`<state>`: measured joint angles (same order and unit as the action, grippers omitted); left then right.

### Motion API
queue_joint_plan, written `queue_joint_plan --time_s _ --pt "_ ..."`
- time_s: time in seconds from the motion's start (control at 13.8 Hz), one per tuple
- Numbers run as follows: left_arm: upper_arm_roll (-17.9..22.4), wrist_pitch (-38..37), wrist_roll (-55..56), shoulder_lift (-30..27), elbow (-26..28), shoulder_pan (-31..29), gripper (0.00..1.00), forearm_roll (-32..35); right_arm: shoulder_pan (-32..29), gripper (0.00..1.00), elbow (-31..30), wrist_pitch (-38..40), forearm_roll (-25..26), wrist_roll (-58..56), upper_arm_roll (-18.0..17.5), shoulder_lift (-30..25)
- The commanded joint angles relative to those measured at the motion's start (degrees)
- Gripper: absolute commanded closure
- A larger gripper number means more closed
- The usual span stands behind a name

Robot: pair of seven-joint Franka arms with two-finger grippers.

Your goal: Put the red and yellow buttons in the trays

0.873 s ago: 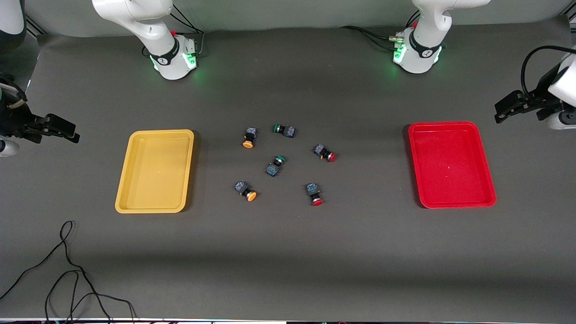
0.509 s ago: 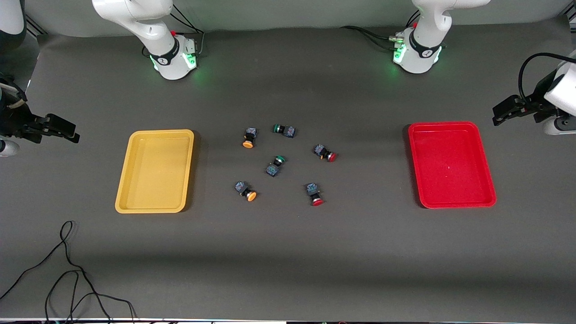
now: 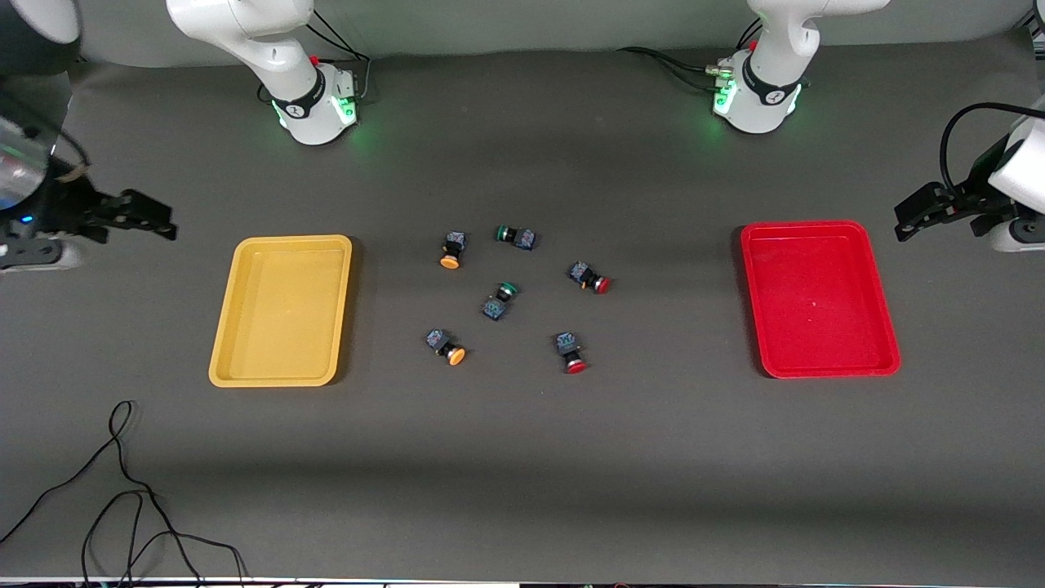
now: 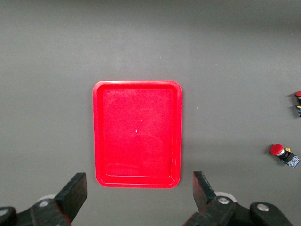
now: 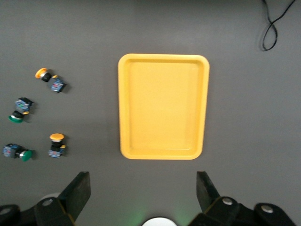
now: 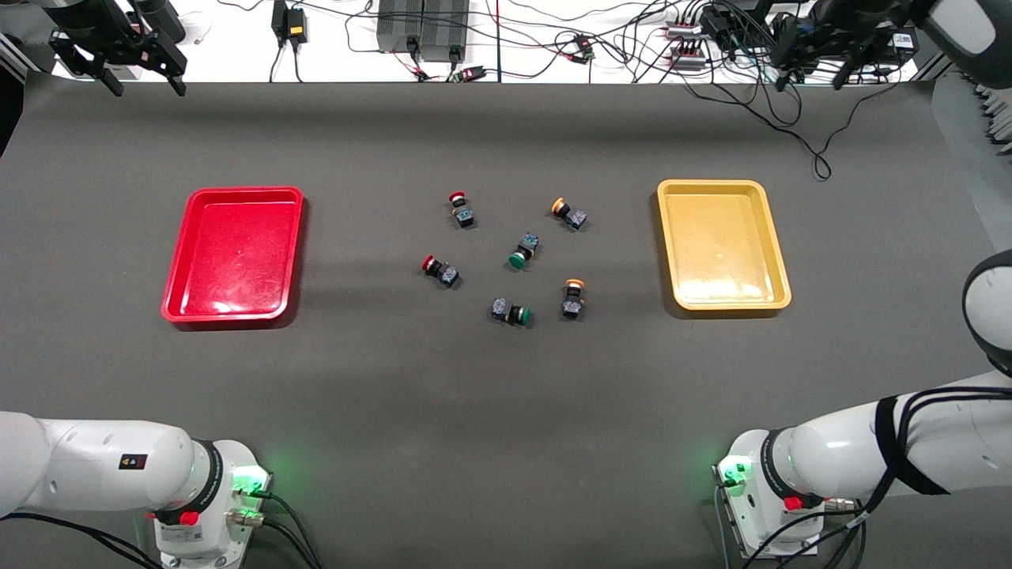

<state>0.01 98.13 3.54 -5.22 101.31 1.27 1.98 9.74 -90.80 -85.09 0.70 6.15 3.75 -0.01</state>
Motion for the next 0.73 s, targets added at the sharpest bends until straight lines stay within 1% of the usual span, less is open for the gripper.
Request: queue_joint_plan --time_s 0.0,0.22,0.36,0.65 --pt "-0.1 0.84 0.24 -0.14 0.38 0.58 0.0 0.57 7.45 0.0 -6.56 -3.05 -0.34 10.32 0.2 -4.28" --pt "-0.1 1.19 0.33 0.03 0.38 0.58 0.0 0.57 17.55 0.0 -16.05 -11.31 -0.52 25.87 0.2 -7.63" --pt "-0.1 2.33 0.59 0.47 0.38 0.49 0.0 0.57 25.81 0.0 -19.06 -14.39 -0.43 35.81 0.2 -7.64" --pt "0.08 4.0 0.86 1.7 0.29 -0.03 0.0 0.57 36.29 0.0 -23.8 -20.2 -0.34 49.11 0.2 -7.37"
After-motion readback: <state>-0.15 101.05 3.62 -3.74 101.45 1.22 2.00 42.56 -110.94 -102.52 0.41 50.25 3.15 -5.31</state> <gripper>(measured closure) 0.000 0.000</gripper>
